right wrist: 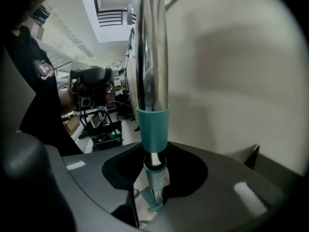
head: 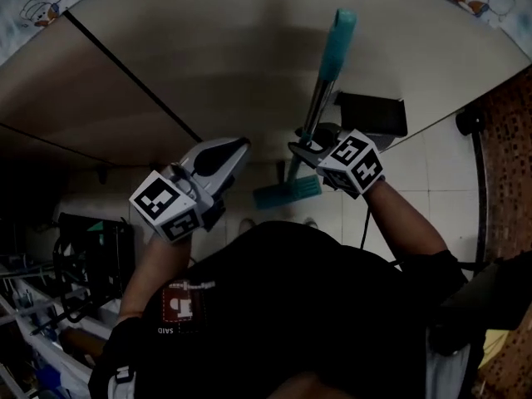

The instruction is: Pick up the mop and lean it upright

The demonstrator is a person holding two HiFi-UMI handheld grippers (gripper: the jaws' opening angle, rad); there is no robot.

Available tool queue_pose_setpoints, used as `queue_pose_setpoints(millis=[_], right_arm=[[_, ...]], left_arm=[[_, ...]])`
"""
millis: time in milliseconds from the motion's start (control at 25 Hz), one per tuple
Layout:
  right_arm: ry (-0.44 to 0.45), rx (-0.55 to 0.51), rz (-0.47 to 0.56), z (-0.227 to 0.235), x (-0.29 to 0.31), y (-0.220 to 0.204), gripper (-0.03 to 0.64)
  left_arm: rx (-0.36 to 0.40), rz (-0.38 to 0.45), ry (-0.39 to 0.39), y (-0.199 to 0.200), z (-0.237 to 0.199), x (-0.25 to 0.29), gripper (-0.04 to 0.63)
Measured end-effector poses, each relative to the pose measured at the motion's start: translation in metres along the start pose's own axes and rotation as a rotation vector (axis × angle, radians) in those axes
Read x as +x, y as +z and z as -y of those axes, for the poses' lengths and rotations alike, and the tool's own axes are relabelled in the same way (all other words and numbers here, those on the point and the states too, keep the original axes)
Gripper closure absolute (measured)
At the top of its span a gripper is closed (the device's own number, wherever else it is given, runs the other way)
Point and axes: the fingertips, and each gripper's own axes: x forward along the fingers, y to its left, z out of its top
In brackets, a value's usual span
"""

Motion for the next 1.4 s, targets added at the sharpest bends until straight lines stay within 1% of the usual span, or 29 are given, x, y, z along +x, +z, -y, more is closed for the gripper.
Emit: queue_pose_setpoints(millis=[80, 200, 280, 360, 440, 680, 760, 880, 1040, 1200, 1400], right_arm=[[-0.011, 0.022, -0.021, 0.004, 0.020, -0.032, 0.482], [-0.035, 0.068, -0.062, 0.008, 0.044, -0.086, 0.482], [-0.047, 0.104, -0.087, 0.006, 0.056, -0.121, 0.482], [-0.062, 0.123, -0.102, 0.011, 0.066, -0.147, 0.482], [-0.078, 0.124, -0.108, 0.022, 0.077, -0.164, 0.482], [-0.091, 0.119, -0.129, 0.018, 0.104, -0.199, 0.482], [-0.093, 0.122, -0.130, 0.023, 0.112, -0.207, 0.482], [-0.094, 0.127, -0.131, 0.029, 0.124, -0.215, 0.482], [-0.097, 0.148, -0.147, 0.035, 0.137, -0.229, 0.480], [-0.099, 0.167, -0.178, 0.041, 0.148, -0.250, 0.480], [-0.101, 0.176, -0.220, 0.045, 0.160, -0.271, 0.480]], left_arm=[[-0.016, -0.019, -0.011, -0.019, -0.001, 0.003, 0.601], [-0.045, -0.024, -0.032, -0.043, 0.002, 0.003, 0.601], [-0.050, -0.057, -0.030, -0.063, 0.002, -0.001, 0.600], [-0.062, -0.080, -0.021, -0.079, -0.002, 0.000, 0.601], [-0.065, -0.097, -0.010, -0.093, -0.010, 0.002, 0.601], [-0.085, -0.139, -0.007, -0.118, -0.008, -0.009, 0.601], [-0.090, -0.159, 0.005, -0.127, -0.011, -0.009, 0.600], [-0.102, -0.172, 0.019, -0.133, -0.015, -0.011, 0.601], [-0.120, -0.169, 0.013, -0.139, -0.014, -0.015, 0.600], [-0.119, -0.222, 0.037, -0.153, -0.019, -0.020, 0.601], [-0.122, -0.219, 0.031, -0.156, -0.021, -0.024, 0.601]])
